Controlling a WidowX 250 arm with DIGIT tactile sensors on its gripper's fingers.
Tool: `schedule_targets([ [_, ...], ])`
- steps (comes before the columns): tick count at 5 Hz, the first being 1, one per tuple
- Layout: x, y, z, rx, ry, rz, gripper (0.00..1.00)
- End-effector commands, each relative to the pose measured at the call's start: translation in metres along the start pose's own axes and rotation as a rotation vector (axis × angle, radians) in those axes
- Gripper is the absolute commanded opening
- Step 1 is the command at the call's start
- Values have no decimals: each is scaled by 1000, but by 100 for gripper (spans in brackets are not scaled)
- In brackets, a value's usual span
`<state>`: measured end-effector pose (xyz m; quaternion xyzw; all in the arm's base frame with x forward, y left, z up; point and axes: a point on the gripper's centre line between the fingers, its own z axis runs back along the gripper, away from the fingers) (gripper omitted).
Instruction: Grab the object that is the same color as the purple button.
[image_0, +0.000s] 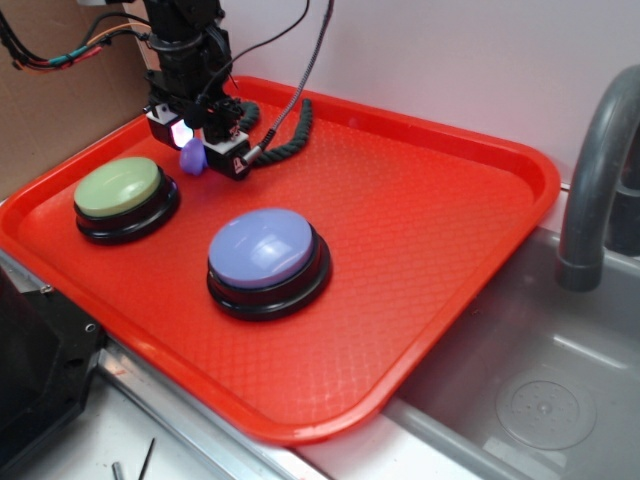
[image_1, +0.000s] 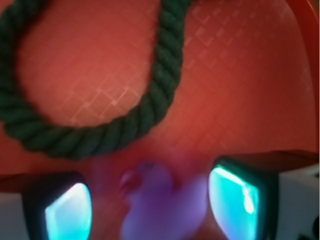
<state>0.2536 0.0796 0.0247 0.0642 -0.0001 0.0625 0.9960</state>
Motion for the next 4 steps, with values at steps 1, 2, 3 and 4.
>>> schedule_targets([
  [1, 1, 14, 6, -29, -20, 52, 0],
  [2, -3, 14, 8, -28, -23, 57, 0],
  [3, -6, 17, 11, -30, -21, 57, 0],
  [4, -6, 16, 29, -57, -38, 52, 0],
])
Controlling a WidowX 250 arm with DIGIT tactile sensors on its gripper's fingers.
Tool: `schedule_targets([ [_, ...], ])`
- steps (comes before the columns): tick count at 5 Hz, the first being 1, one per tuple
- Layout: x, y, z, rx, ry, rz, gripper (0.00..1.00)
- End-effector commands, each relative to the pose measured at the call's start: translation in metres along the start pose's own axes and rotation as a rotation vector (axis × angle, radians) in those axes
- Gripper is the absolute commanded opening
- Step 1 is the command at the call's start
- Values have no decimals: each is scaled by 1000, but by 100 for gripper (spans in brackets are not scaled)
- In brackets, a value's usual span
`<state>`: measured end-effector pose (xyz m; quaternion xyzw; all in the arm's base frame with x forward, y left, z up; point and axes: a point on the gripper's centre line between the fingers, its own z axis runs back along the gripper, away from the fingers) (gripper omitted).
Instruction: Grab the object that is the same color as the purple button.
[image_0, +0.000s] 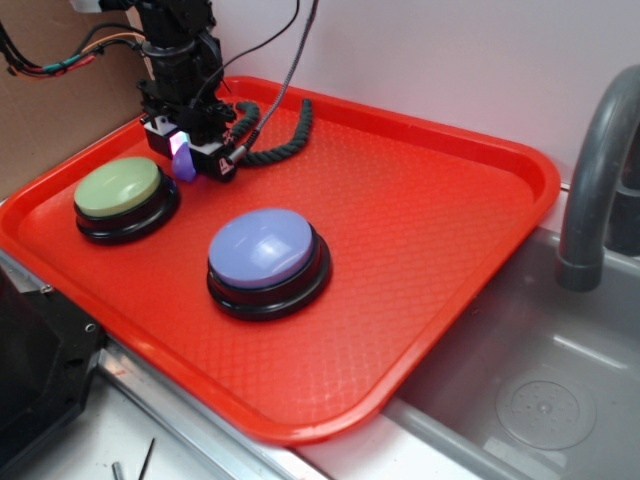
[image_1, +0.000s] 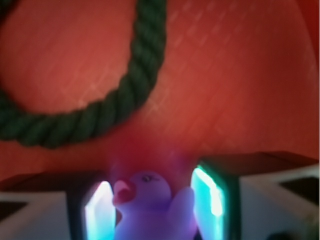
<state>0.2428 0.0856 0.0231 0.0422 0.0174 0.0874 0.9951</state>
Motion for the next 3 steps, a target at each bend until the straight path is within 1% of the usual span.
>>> schedule_targets([
  [1, -1, -6, 70, 12, -120, 9, 0],
  [2, -8, -26, 109, -20, -124, -35, 0],
  [3, -19, -40, 137, -55, -159, -81, 0],
])
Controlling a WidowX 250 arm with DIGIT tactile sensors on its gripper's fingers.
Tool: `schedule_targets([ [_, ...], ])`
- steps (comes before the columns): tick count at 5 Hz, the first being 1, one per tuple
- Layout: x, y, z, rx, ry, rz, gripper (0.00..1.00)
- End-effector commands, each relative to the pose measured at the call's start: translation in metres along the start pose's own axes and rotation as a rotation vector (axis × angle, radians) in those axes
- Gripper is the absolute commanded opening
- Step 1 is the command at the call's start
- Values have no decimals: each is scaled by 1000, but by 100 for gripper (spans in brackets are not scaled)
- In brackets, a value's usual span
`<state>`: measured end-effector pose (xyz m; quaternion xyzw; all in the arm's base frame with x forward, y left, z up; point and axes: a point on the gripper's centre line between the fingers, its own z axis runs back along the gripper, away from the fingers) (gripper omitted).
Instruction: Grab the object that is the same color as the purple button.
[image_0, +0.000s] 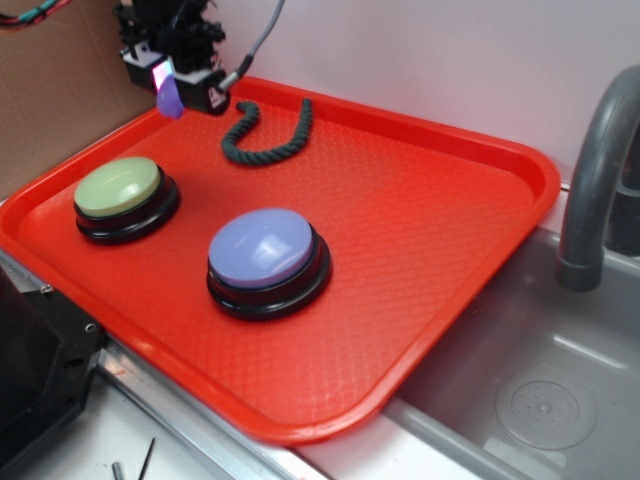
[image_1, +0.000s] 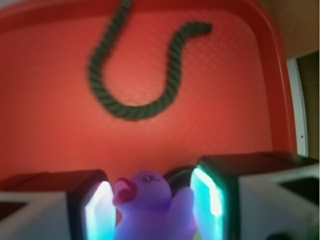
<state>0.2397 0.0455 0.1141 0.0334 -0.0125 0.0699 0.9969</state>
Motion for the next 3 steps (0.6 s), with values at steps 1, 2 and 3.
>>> schedule_targets([
  [1, -17, -20, 75, -114, -134, -66, 0],
  [2, -32, -25, 100, -149, -177, -90, 0],
  [3, -55, -35, 123, -126, -240, -114, 0],
])
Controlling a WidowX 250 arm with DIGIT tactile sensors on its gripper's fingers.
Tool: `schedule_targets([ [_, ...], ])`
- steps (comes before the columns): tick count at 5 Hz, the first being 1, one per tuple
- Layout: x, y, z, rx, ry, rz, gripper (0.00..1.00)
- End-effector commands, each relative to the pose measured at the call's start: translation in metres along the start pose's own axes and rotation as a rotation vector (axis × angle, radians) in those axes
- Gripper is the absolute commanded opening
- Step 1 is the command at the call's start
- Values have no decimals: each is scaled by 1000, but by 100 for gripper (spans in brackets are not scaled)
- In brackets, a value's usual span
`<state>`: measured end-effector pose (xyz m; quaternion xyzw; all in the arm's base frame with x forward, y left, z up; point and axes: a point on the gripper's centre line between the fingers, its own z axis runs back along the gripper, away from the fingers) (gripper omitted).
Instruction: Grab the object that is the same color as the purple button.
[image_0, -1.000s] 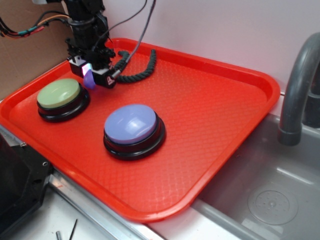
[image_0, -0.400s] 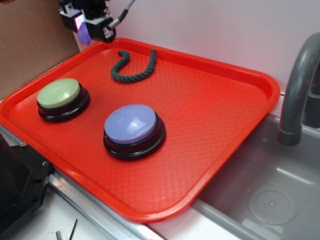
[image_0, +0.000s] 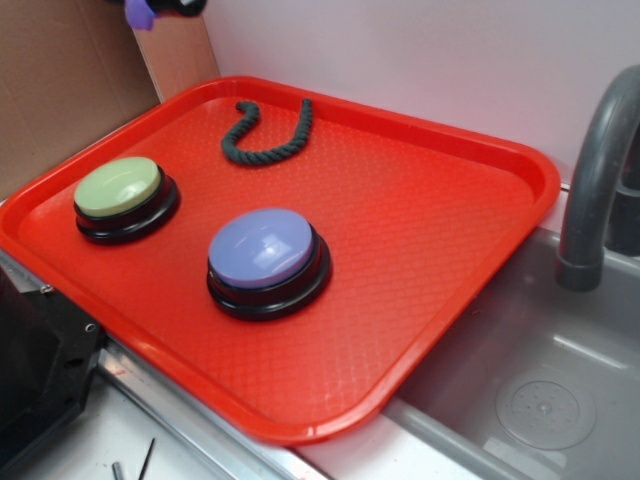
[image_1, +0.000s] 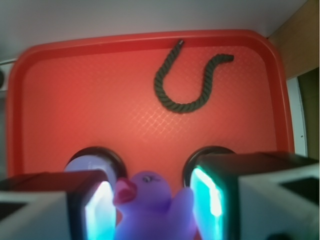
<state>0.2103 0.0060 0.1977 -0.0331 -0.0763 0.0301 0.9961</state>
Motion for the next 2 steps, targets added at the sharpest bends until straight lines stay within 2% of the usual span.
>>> schedule_targets([
  [1, -28, -24, 45, 48, -147, -107, 0],
  [2, -27, -10, 41, -76, -118, -93, 0],
])
